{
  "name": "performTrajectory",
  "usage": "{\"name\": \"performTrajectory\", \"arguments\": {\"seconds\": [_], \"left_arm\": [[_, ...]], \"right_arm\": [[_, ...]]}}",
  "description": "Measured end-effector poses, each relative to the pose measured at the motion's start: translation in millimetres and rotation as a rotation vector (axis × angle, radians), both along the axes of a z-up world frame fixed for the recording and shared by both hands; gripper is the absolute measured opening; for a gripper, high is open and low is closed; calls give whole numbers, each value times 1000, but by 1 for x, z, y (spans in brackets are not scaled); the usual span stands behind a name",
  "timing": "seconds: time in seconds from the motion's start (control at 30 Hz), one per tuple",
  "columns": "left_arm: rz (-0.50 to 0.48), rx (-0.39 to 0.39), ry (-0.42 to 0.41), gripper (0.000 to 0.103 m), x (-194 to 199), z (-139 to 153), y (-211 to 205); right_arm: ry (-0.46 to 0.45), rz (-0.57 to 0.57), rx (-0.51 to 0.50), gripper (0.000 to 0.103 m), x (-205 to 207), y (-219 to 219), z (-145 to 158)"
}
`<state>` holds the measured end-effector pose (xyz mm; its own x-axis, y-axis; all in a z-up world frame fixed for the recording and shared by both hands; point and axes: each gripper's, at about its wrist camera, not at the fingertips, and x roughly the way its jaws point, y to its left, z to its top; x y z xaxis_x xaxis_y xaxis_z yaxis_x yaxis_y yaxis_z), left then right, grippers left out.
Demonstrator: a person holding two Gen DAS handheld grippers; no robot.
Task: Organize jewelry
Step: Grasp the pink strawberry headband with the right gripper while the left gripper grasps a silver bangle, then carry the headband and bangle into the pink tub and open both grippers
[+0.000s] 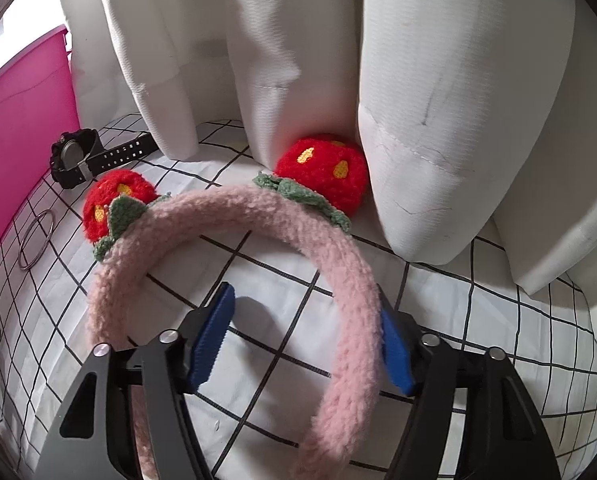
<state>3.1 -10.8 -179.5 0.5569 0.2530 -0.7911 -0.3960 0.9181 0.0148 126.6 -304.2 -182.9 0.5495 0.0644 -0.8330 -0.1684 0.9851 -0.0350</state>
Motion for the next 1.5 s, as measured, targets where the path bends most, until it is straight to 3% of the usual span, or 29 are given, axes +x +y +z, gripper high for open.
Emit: {"name": "performTrajectory", "arguments": {"seconds": [0.07, 0.1, 0.17, 0.47, 0.77, 1.17, 1.5], "left_arm": [[-22, -1, -6, 64, -1, 1, -4], [-36, 2, -9, 54, -1, 2, -7], [-54, 19, -8, 51, -1, 3, -12], [-81, -11, -6, 50, -7, 8, -16], [-130, -19, -48, 50, -12, 33, -24], [-195, -25, -100, 50, -15, 81, -22], [-257, -31, -215, 50, -16, 138, -12]], "right_arm": [[-2, 8, -3, 47, -4, 4, 1], [-5, 8, -3, 33, -5, 5, 1], [-8, 3, -9, 10, -9, 5, 3], [-4, -8, 76, 9, -26, -6, 9], [-50, 4, 135, 9, -52, -10, 38], [-109, 2, 154, 9, -80, 0, 87], [-197, -12, 169, 9, -90, 15, 140]]}}
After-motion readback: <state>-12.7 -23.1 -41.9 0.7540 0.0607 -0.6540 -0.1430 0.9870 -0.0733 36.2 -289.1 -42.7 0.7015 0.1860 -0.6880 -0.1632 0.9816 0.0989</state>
